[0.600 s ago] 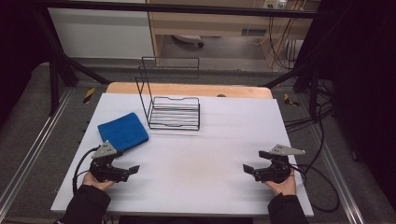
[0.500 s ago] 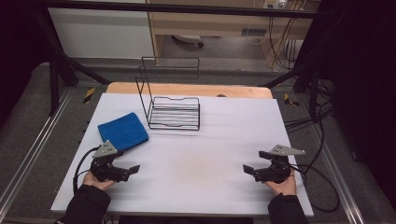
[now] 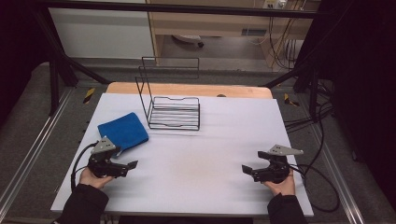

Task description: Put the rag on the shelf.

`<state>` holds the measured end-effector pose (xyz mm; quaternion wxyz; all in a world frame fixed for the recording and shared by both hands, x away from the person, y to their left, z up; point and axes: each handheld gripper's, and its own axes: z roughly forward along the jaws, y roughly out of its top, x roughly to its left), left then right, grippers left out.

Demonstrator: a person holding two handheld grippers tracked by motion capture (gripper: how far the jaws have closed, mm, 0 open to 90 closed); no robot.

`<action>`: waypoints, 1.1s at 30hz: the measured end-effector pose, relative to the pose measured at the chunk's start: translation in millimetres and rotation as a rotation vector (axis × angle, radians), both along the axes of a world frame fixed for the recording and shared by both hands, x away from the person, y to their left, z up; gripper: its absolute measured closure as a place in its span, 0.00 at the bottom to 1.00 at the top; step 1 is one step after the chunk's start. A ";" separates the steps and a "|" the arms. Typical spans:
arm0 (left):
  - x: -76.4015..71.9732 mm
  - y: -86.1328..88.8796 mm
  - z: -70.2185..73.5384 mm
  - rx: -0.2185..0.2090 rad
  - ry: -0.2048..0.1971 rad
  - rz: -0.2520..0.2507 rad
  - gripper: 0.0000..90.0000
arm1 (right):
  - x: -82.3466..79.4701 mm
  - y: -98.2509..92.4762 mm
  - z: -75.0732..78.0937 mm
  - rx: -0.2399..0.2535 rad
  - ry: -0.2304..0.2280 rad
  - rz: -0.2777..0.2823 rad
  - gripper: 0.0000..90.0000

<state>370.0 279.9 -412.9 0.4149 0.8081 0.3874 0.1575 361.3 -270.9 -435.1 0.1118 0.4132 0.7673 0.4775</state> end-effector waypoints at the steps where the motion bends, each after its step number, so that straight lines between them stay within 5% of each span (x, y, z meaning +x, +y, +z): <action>1: 2.1 0.3 2.0 0.002 0.001 0.005 0.07 | -0.1 0.7 -0.1 0.002 0.004 -0.001 0.01; 8: 20.5 7.1 12.4 0.056 0.005 0.054 0.15 | 0.7 3.4 -0.8 -0.011 0.004 0.001 0.01; 11: 26.3 11.3 10.8 0.044 0.016 0.084 0.21 | 0.7 3.5 -0.9 -0.012 0.006 0.001 0.01; 14: 35.1 18.0 1.8 0.077 0.044 0.121 0.26 | 0.9 3.3 -1.0 -0.015 0.007 0.002 0.01; 23: 40.1 22.8 -17.6 0.174 0.066 0.105 0.39 | 1.8 6.3 -3.2 -0.023 0.024 0.004 0.01; 33: 46.7 28.8 -27.2 0.180 0.079 0.128 0.62 | 2.5 7.5 -4.5 -0.029 0.031 0.011 0.01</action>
